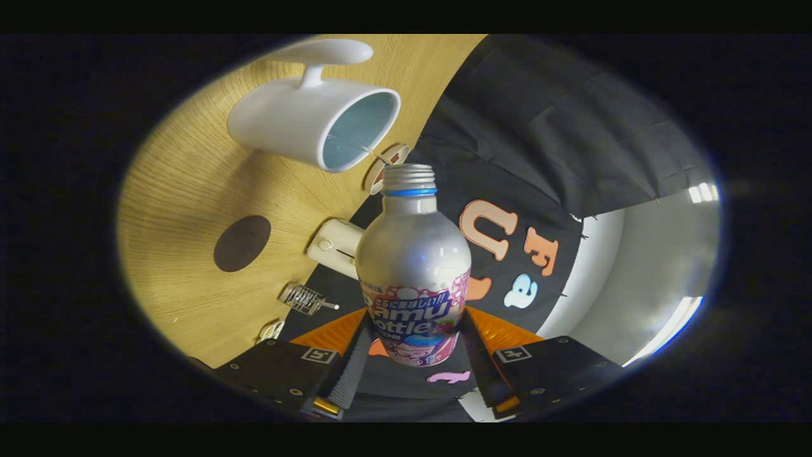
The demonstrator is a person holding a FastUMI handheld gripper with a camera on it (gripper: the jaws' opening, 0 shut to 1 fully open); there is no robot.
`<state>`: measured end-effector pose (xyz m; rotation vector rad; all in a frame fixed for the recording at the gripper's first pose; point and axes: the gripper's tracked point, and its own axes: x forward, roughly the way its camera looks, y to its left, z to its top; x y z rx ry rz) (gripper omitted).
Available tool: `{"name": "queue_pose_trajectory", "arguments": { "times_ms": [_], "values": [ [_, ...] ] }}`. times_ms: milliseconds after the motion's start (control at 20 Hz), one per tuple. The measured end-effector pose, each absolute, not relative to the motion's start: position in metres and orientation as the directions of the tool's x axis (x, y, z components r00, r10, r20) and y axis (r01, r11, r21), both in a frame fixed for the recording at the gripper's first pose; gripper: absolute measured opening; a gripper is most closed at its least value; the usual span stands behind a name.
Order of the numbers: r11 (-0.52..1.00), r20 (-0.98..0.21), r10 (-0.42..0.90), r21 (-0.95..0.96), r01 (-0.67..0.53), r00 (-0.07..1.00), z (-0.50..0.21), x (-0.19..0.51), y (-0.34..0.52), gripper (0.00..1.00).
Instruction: Take the bottle from table, then pour the juice into the cup, finally place the bottle on the coaster
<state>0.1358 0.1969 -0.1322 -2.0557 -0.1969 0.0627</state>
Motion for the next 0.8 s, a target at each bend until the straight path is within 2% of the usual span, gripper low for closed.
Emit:
{"name": "queue_pose_trajectory", "arguments": {
  "times_ms": [350,550,800],
  "values": [
    [-0.219,-0.113,0.111,-0.972,-0.087,0.987,-0.175,0.126,0.188,0.76],
    [0.049,-0.196,0.091,-0.978,-0.201,0.976,-0.182,0.129,0.186,0.76],
    [0.375,-0.219,0.084,-0.897,-0.235,0.972,-0.162,0.150,0.183,0.76]
  ]
}}
